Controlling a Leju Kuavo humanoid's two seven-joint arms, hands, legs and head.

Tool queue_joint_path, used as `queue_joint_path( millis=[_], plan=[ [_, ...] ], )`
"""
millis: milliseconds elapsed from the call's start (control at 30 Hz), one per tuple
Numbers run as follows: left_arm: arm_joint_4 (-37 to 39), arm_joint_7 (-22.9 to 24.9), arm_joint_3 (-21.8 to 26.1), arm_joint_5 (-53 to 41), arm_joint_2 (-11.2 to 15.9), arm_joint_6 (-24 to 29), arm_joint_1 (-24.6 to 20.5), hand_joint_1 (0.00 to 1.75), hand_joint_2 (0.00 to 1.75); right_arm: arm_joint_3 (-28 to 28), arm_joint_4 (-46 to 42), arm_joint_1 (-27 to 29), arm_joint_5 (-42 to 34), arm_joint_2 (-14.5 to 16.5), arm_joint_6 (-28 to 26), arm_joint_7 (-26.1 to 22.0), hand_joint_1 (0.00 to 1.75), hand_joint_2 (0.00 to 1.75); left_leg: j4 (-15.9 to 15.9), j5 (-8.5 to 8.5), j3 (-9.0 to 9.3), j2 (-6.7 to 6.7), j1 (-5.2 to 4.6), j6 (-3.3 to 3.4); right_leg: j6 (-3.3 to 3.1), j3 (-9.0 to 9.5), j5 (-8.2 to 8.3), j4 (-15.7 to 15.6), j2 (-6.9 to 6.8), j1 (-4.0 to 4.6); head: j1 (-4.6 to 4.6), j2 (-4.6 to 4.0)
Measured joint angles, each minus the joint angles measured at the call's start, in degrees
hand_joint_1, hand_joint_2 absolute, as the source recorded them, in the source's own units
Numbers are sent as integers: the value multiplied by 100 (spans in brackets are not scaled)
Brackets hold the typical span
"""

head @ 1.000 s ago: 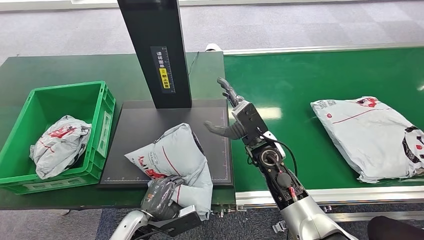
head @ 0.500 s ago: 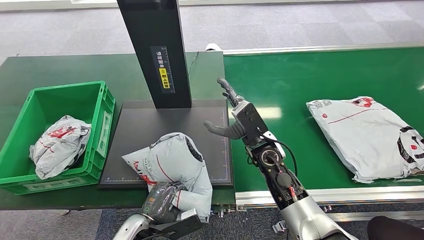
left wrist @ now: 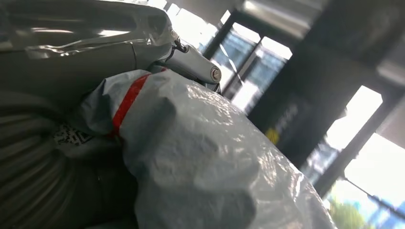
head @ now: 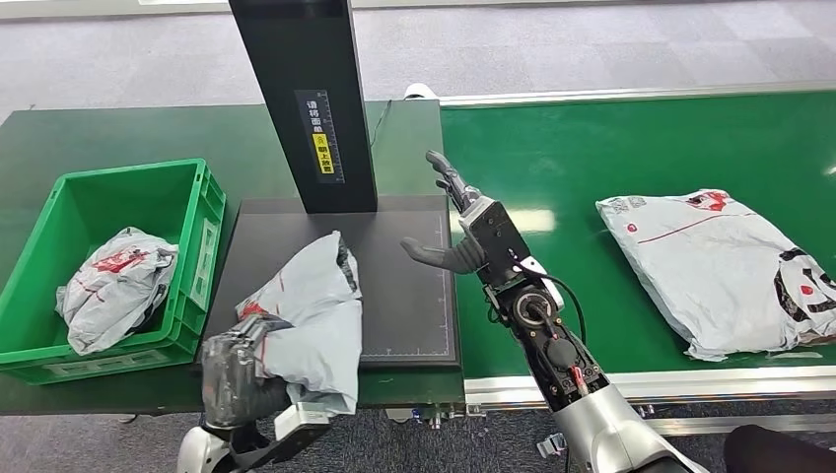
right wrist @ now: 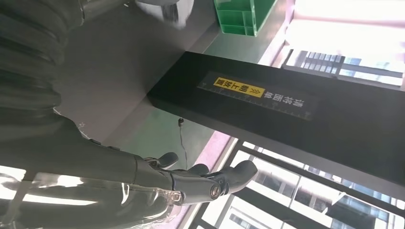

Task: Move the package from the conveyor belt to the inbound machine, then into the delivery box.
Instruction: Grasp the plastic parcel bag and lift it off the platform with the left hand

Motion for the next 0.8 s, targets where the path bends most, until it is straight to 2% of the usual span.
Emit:
queue_joint_path(
  millis=[67,167,233,433,800],
  plan=[
    [-262,-412,195,177,-73,116,74,175,175,8,10,-43,-41,8,16,-17,0,175,0,0,-5,-2,0,0,0,-3,0,0,0,0,0,0],
    [-662,-1349,591,429,-313,157,188,175,175,50,52,-116,-126,17,37,-35,0,175,1,0,-9,-2,-1,0,0,-5,0,0,-1,-1,1,0],
    [-908,-1660,827,522,-480,165,240,175,175,96,93,-174,-175,27,44,-42,0,175,1,0,-9,-2,-1,0,0,-6,0,0,0,-1,0,0],
    [-1548,-1715,1154,632,-782,165,331,175,175,207,228,-335,-290,36,41,-72,0,175,0,0,-8,-2,0,0,0,-7,0,0,0,0,0,0],
    [-2317,-1716,1325,785,-906,165,353,175,175,297,291,-357,-316,44,22,-81,0,175,1,0,-9,-2,0,0,0,-8,0,0,0,0,0,0]
  ],
)
